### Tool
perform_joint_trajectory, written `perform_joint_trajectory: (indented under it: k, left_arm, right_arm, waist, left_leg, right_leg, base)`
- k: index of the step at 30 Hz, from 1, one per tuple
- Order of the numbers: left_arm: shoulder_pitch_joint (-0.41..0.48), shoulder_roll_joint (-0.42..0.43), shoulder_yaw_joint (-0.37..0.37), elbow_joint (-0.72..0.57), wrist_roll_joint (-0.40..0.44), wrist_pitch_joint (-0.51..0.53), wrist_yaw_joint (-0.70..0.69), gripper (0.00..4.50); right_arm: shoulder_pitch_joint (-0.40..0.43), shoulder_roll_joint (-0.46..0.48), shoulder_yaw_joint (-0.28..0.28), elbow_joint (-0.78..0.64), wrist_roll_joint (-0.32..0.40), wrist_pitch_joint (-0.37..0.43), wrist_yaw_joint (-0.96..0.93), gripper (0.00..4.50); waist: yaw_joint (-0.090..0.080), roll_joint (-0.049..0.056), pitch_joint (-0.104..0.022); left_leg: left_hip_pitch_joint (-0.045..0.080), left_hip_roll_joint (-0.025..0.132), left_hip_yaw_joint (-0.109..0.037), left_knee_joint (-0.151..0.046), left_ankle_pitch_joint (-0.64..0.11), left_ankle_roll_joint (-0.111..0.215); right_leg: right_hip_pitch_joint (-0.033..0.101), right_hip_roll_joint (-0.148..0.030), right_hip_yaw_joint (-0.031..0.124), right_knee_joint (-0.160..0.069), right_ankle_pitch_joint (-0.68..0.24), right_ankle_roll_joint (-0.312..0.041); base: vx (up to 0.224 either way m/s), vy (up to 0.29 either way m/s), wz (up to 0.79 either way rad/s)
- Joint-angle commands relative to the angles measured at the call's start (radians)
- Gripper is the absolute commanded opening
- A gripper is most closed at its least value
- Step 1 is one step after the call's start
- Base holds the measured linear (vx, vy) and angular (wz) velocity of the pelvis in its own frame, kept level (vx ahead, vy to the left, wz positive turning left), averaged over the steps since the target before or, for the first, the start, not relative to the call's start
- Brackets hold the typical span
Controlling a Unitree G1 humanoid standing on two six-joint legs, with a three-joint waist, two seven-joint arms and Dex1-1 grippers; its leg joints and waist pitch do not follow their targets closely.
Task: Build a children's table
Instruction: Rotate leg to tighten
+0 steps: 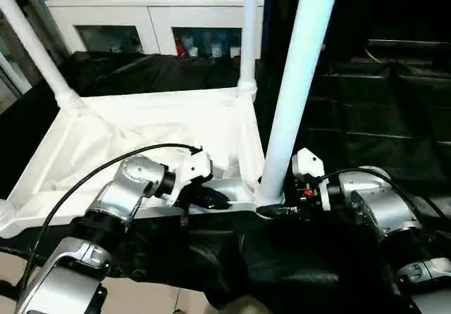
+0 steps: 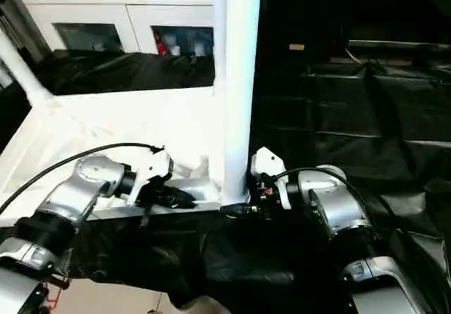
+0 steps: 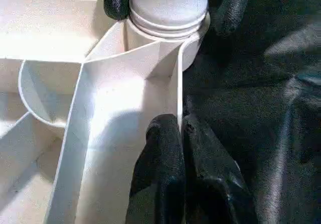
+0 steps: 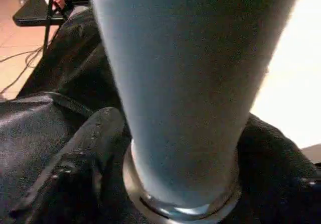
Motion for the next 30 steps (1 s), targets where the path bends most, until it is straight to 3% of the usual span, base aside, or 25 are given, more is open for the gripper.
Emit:
perform_joint_trajectory:
  k: [1, 8, 13, 15, 17, 21, 25, 29, 30]
  left_arm:
    - [-0.002, -0.014, -0.011, -0.039, -0.021, -0.011, -0.008, 0.0]
    - [0.004, -0.019, -0.008, -0.043, -0.019, -0.006, 0.021, 0.0]
    - [-0.005, -0.054, 0.015, -0.019, -0.011, 0.017, 0.105, 0.0]
    - [-0.026, -0.09, 0.04, 0.006, -0.008, 0.043, 0.191, 0.0]
    - [-0.045, -0.121, 0.054, 0.026, -0.001, 0.061, 0.261, 0.0]
    - [-0.077, -0.185, 0.066, 0.057, 0.017, 0.094, 0.385, 0.0]
    - [-0.096, -0.243, 0.076, 0.075, 0.032, 0.121, 0.5, 0.0]
    - [-0.091, -0.286, 0.067, 0.066, 0.044, 0.13, 0.54, 0.0]
    - [-0.089, -0.29, 0.063, 0.066, 0.047, 0.126, 0.541, 0.0]
  right_arm:
    - [0.031, 0.022, 0.059, 0.004, -0.007, 0.02, 0.024, 3.42]
    - [0.043, 0.044, 0.059, -0.005, -0.002, 0.043, 0.007, 2.81]
    - [0.053, 0.089, 0.031, 0.014, -0.007, 0.055, -0.1, 2.7]
    - [0.038, 0.135, 0.009, 0.07, -0.039, 0.046, -0.24, 2.69]
    - [0.017, 0.18, -0.007, 0.128, -0.067, 0.052, -0.376, 2.66]
    - [-0.027, 0.275, -0.039, 0.22, -0.082, 0.075, -0.591, 2.65]
    - [-0.071, 0.349, -0.072, 0.288, -0.092, 0.094, -0.771, 2.65]
    - [-0.101, 0.396, -0.088, 0.344, -0.094, 0.067, -0.835, 2.65]
    - [-0.105, 0.401, -0.091, 0.352, -0.092, 0.056, -0.839, 3.0]
  waist:
    - [0.001, -0.017, -0.058]
    - [0.005, -0.016, -0.06]
    - [0.007, -0.017, -0.058]
    - [0.003, -0.015, -0.052]
    - [-0.005, -0.018, -0.046]
    - [-0.027, -0.016, -0.041]
    - [-0.036, -0.016, -0.044]
    - [-0.043, -0.015, -0.046]
    - [-0.043, -0.014, -0.048]
  left_leg:
    - [0.002, 0.018, 0.006, -0.067, -0.182, 0.098]
    - [0.004, 0.018, 0.006, -0.065, -0.174, 0.093]
    - [0.004, 0.018, 0.006, -0.067, -0.19, 0.085]
    - [0.006, 0.017, 0.006, -0.073, -0.221, 0.061]
    - [0.009, 0.012, 0.001, -0.079, -0.287, 0.027]
    - [0.012, 0.007, -0.008, -0.084, -0.35, 0.001]
    - [0.019, 0.004, -0.006, -0.081, -0.359, 0.003]
    - [0.012, 0.004, -0.005, -0.081, -0.353, 0.019]
    - [0.01, 0.005, -0.005, -0.081, -0.346, 0.022]
  right_leg:
    - [0.055, -0.04, 0.03, -0.06, -0.134, -0.28]
    - [0.056, -0.04, 0.031, -0.059, -0.132, -0.277]
    - [0.055, -0.04, 0.03, -0.062, -0.167, -0.267]
    - [0.051, -0.041, 0.031, -0.069, -0.236, -0.253]
    - [0.049, -0.043, 0.03, -0.082, -0.382, -0.208]
    - [0.044, -0.044, 0.027, -0.094, -0.494, -0.154]
    - [0.037, -0.042, 0.029, -0.1, -0.484, -0.154]
    - [0.041, -0.038, 0.028, -0.096, -0.418, -0.175]
    - [0.043, -0.039, 0.029, -0.092, -0.388, -0.185]
  base:
    - [0.0, 0.0, 0.0]
    - [0.0, 0.0, 0.0]
    - [0.0, 0.0, 0.0]
    - [0.0, 0.0, 0.0]
    - [0.0, 0.0, 0.0]
    - [0.0, 0.0, 0.0]
    - [0.0, 0.0, 0.0]
    - [0.0, 0.0, 0.0]
    - [0.0, 0.0, 0.0]
